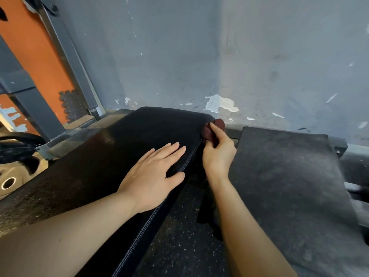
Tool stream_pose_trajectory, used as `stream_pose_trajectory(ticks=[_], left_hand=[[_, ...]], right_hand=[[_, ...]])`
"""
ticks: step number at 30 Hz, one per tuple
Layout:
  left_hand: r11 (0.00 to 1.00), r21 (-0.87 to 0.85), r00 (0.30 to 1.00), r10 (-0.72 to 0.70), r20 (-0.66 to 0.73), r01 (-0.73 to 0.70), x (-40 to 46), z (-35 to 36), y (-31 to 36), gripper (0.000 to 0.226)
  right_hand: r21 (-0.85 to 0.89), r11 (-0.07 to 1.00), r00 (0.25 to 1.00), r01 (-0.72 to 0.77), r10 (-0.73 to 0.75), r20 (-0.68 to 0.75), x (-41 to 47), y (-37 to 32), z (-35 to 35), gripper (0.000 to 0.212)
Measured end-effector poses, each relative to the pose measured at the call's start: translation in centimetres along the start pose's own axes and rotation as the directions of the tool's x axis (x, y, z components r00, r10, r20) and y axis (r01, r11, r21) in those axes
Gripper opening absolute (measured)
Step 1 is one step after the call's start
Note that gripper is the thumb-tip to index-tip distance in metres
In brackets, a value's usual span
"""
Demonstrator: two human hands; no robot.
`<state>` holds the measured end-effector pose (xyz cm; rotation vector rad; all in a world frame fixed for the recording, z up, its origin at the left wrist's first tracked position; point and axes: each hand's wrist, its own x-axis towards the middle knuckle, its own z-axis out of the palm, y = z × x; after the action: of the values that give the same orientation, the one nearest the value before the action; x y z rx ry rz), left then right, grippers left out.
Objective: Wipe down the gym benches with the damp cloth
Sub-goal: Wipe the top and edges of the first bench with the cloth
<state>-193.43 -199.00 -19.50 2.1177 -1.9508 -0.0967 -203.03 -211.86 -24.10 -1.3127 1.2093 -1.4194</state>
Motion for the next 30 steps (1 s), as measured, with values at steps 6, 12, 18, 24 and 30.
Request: stream_pose_trajectory(ticks=[6,12,18,24,30], left_hand=[[1.0,0.01,1.0,-0.012,0.025,0.012,0.0,-0.2,0.4,0.058],[1.0,0.008,1.0,-0.009,0.019,0.009,0.0,-0.2,0.2,0.059],[1.0,-0.001,1.0,-0.009,0.017,0.009,0.1,-0.3,0.3,0.058],[1.0,0.018,1.0,0.007,0.02,-0.007,0.2,0.0,-0.1,0.06],[1.0,0.011,1.0,0.008,0.014,-0.009,0.1,-0.1,0.0,0.059]], right_hand=[[-0.033,0.986,0.986,-0.164,0.163,-0.041,2.4,1.2,0.0,0.049],[-0.053,0.996,0.994,-0.072,0.068,-0.085,3.3,1.6,1.0,0.054],[-0.096,0.995,1.0,-0.016,0.013,-0.024,4.1,2.1,0.5,0.058],[-0.195,0.98,0.998,-0.028,0.038,0.046,5.7,2.9,0.1,0.06],[-0.006,1.0,0.997,-0.013,0.014,0.072,6.2,1.7,-1.1,0.05]])
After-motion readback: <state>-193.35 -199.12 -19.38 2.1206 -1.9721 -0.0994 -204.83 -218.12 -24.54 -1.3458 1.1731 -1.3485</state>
